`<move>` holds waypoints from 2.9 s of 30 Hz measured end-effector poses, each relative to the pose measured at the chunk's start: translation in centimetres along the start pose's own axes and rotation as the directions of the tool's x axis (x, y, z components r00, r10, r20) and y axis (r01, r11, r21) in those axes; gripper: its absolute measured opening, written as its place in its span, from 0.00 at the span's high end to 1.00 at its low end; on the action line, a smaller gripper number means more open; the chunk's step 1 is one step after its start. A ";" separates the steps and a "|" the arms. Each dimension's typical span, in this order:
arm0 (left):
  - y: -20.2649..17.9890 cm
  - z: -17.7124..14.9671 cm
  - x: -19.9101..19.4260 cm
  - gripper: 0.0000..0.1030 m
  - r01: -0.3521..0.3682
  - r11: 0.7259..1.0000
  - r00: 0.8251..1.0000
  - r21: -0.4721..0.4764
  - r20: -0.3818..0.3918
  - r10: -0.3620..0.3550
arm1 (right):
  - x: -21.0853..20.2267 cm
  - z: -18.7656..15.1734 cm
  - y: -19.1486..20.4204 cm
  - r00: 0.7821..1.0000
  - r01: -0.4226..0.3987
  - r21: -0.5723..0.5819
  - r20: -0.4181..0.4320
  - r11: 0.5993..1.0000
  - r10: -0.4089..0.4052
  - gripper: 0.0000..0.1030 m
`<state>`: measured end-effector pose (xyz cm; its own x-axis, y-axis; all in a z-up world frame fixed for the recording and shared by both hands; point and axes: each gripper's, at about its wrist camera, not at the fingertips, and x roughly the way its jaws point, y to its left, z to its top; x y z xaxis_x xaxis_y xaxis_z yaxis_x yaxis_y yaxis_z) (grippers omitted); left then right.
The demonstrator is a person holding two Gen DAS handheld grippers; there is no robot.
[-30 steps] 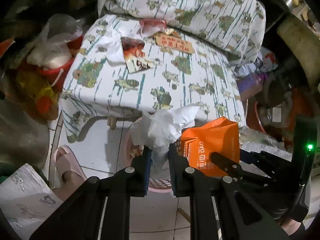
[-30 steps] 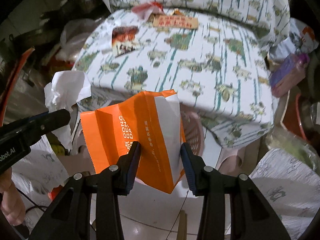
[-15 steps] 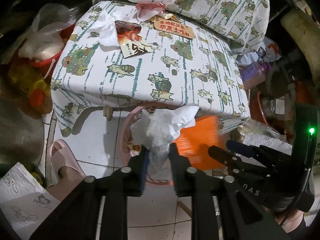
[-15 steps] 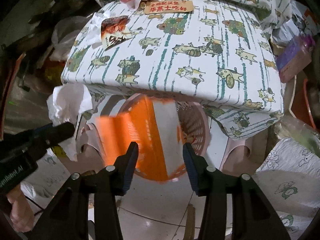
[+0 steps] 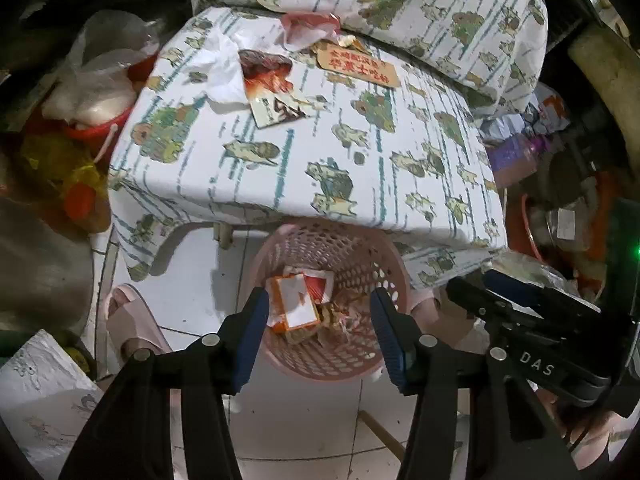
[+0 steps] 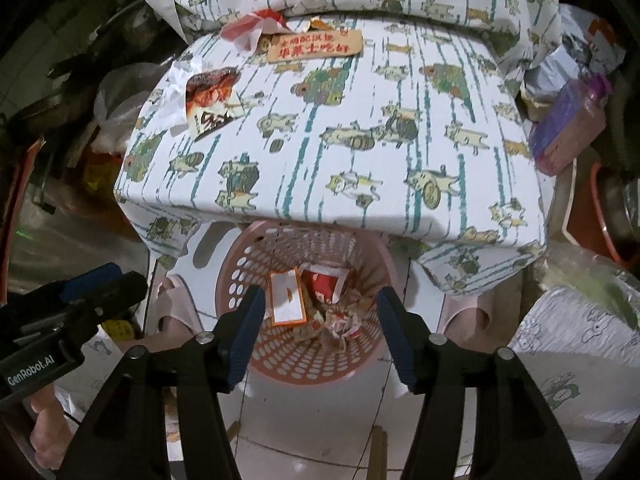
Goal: Collect trash
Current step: 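Move both open tools back toward the wrappers on the stool, then grasp white crumpled paper with left tool while right tool approaches red snack bag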
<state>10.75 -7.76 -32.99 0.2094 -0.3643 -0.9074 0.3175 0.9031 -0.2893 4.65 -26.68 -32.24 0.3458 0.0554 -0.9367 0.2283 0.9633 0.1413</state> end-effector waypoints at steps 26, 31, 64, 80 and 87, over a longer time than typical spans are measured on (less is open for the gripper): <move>1.5 1.0 -8.3 0.28 -0.184 0.982 0.929 -0.042 0.320 0.187 | -4.0 0.6 1.8 0.969 0.023 -0.065 0.245 0.998 -0.007 0.24; 1.5 1.1 -9.5 0.20 -0.194 0.980 0.909 -0.049 0.368 0.198 | -4.6 0.6 1.9 0.961 0.019 -0.066 0.276 0.998 0.000 0.22; 1.6 12.2 -18.1 0.11 -0.210 0.975 0.794 -0.075 0.569 0.215 | -13.2 12.1 1.7 0.842 0.074 -0.007 0.536 0.997 -0.058 0.07; 5.1 18.7 -12.0 0.11 -0.216 0.972 0.873 -0.092 0.428 0.234 | -10.1 18.6 2.5 0.876 0.055 -0.078 0.483 0.995 -0.011 0.07; 7.3 21.5 -6.4 0.11 -0.124 0.985 0.950 -0.122 0.273 0.153 | -5.8 20.6 0.5 0.919 0.045 -0.038 0.393 0.998 -0.026 0.07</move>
<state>31.56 -3.71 -22.70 0.4997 -0.2697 -0.8232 0.1741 0.9622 -0.2096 21.49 -31.87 -20.18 0.6699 -0.0774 -0.7384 0.2084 0.9742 0.0870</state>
